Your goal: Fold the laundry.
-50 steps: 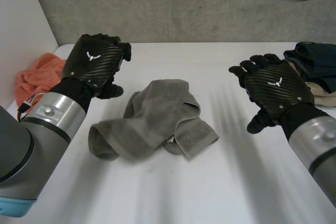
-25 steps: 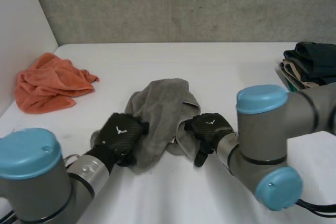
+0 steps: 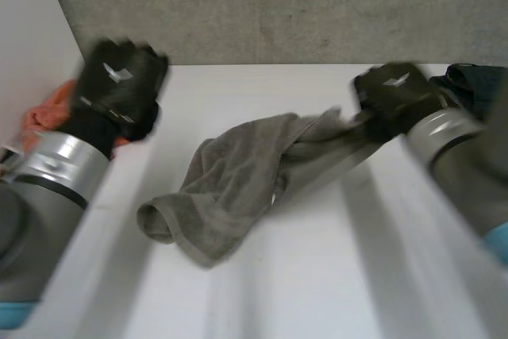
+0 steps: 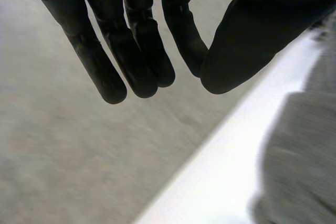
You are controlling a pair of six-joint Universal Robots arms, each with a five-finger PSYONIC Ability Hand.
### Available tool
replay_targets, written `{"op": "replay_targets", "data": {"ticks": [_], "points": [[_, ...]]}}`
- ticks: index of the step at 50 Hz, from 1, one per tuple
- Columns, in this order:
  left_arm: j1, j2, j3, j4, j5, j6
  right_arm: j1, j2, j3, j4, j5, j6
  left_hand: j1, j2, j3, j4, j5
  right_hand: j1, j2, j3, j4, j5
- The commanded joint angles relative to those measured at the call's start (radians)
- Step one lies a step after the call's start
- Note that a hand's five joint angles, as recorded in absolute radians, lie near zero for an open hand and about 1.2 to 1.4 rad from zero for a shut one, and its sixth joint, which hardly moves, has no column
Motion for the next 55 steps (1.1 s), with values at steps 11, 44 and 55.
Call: {"op": "replay_targets", "data": {"ticks": [11, 44, 55], "points": [[-0.033, -0.121, -0.194, -0.049, 0.245, -0.130, -0.171, -0.036, 0.068, 0.163, -0.154, -0.113, -0.625, -0.650, -0.644, -0.652, -0.613, 0.298, 0.221, 0.209, 0.201, 0.237], [-0.145, -0.364, -0.111, 0.097, -0.008, 0.065, -0.175, -0.009, 0.229, 0.014, -0.147, -0.092, 0.226, 0.201, 0.207, 0.199, 0.238, 0.298, 0.221, 0.209, 0.201, 0.237], [-0.029, 0.115, -0.062, 0.014, -0.038, -0.047, -0.316, -0.240, 0.076, 0.252, -0.153, -0.342, 0.226, 0.201, 0.207, 0.199, 0.238, 0.298, 0.221, 0.209, 0.201, 0.237]]}}
